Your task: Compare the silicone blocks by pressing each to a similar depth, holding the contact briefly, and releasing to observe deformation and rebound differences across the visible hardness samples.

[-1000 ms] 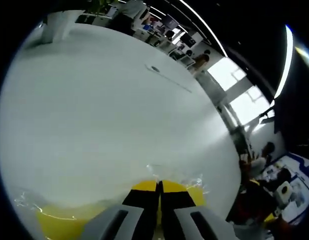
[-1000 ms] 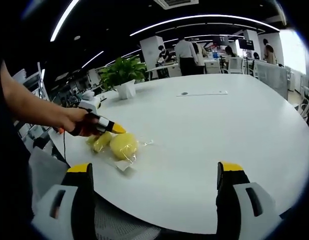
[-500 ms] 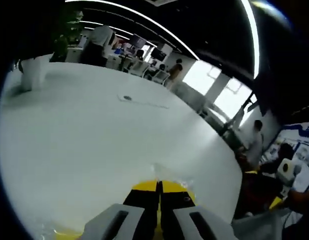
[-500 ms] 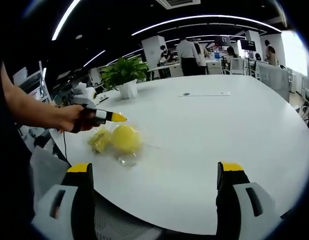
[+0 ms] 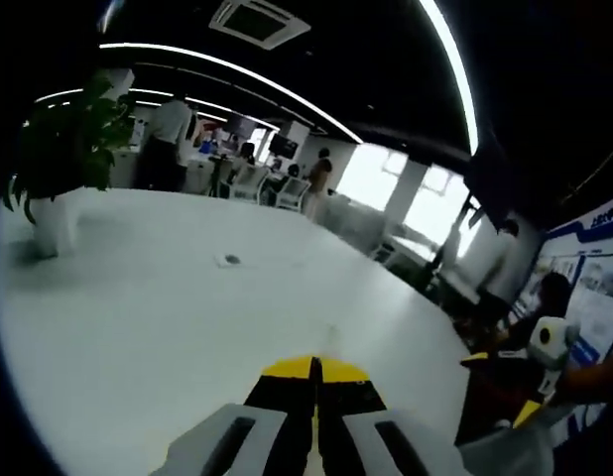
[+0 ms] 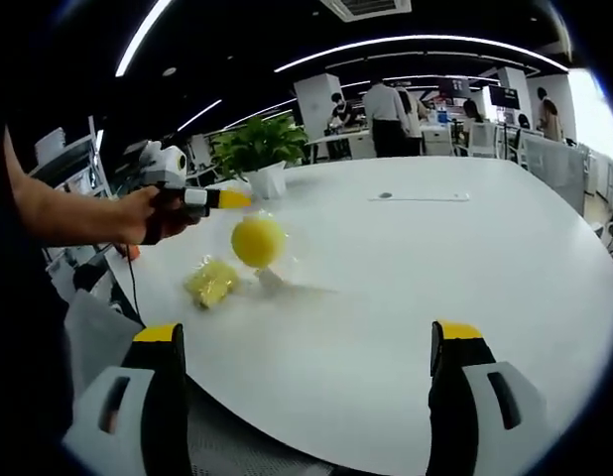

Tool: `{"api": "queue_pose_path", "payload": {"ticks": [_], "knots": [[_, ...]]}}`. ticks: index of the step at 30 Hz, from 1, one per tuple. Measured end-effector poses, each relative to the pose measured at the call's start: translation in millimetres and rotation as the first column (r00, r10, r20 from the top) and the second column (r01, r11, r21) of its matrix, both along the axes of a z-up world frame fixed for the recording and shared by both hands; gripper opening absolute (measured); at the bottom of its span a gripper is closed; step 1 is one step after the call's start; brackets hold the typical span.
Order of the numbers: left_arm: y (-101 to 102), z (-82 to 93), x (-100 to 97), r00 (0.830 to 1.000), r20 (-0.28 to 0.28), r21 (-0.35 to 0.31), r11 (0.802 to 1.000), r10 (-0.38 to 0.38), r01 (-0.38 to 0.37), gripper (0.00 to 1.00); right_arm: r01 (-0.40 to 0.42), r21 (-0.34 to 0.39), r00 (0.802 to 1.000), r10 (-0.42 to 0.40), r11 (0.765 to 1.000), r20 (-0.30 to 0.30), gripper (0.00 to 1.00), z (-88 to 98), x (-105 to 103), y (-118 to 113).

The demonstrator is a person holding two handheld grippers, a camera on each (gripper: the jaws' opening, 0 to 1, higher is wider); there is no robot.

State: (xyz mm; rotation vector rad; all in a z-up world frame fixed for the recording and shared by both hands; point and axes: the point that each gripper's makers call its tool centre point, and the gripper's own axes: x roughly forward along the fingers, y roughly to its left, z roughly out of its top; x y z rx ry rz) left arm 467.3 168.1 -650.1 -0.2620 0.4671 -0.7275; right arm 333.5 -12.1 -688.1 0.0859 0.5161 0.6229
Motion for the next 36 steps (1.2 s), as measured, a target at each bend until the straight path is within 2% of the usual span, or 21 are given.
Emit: {"api": "queue_pose_path", "payload": {"ticks": [6,15,19,25,30,36], "knots": [[8.2,21.6,-1.0,0.998,0.054,-0.001,1.0,-0.01,0.01,0.0,-0.005,0.006,1.0,0.005,1.0,0.019,0.96,8.8,2.1,2.6],[5.4,64.1,-11.6,0.99,0.135,-0.033,0.998,-0.046,0.051,0.0,-0.012,0.016,0.999,0.011,1.0,0.043,0.96,20.6,9.5,9.4],[9.7,86.8,-19.1,0.982,0.184,-0.062,0.996,-0.051,0.063,0.0,-0.051,0.041,0.997,0.048,0.998,0.063,0.96,30.9,9.9,21.3],[13.6,115.6,-29.9,0.969,0.237,-0.093,0.992,-0.064,0.088,0.0,-0.087,0.041,0.992,0.083,0.995,0.09,0.96,42.0,11.8,34.0],[12.2,121.8,-34.7,0.967,0.244,-0.094,0.99,-0.079,0.105,0.0,-0.087,0.082,0.99,0.078,0.993,0.115,0.96,54.0,22.3,39.5],[9.8,130.6,-38.7,0.963,0.252,-0.092,0.988,-0.094,0.12,0.0,-0.104,0.128,0.983,0.083,0.986,0.165,0.96,77.2,34.3,48.4]]}}
